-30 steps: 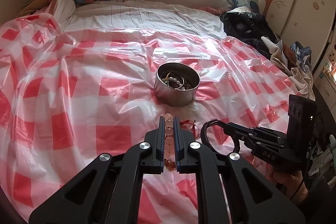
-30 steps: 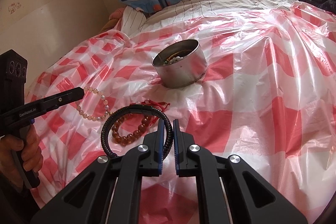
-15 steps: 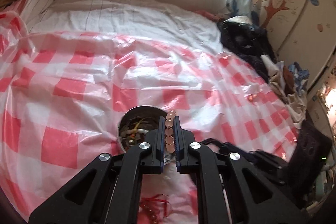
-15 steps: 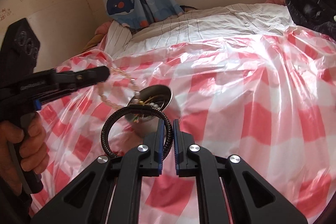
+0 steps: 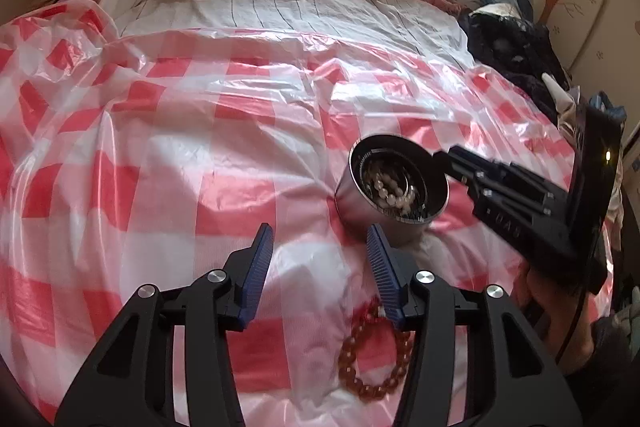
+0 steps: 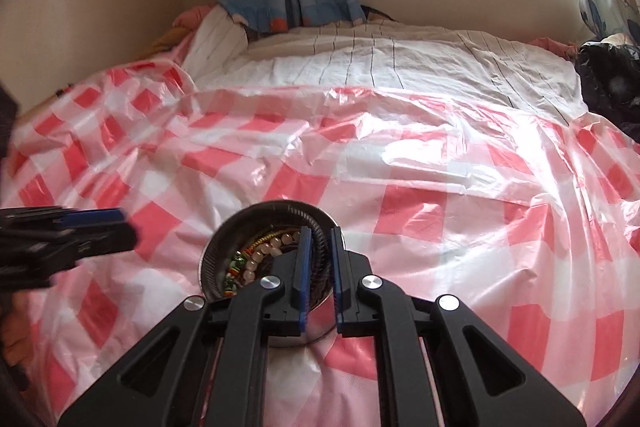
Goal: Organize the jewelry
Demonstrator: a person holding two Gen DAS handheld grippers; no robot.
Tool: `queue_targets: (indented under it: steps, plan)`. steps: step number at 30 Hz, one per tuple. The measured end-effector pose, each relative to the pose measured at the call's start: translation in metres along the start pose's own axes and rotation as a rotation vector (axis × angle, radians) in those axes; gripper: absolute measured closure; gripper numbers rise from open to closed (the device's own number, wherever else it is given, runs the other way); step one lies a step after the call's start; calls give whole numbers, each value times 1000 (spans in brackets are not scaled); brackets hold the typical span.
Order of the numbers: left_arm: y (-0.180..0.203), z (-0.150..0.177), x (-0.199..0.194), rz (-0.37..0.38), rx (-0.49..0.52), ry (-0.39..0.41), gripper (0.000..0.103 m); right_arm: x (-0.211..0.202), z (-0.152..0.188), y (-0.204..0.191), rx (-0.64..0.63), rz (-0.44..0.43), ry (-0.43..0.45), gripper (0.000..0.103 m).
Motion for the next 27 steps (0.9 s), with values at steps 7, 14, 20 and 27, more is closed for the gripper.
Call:
queue_targets:
  steps: [7, 14, 20, 27]
  plan:
    - [40, 57, -18, 0, 198, -66, 52, -53, 23, 7, 80, -75, 19, 75]
    - [43, 75, -19, -26, 185, -75, 51, -55, 60, -29, 44, -202, -103, 74]
    - [52, 74, -19, -115, 272, -46, 43, -37, 66, -43, -29, -131, -126, 59]
    - [60, 72, -25, -163, 339, -18, 36, -27, 76, -45, -74, -61, -173, 42]
Point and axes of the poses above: each gripper's, at about its wrist camera, not at the fingertips, and x roughly the way its jaws point, y to its right, z to its underside, the point moved 1 cm from there along x, roughly the way its jaws point, and after that the axes turned 7 degrees about y, right-handed, at the moved point
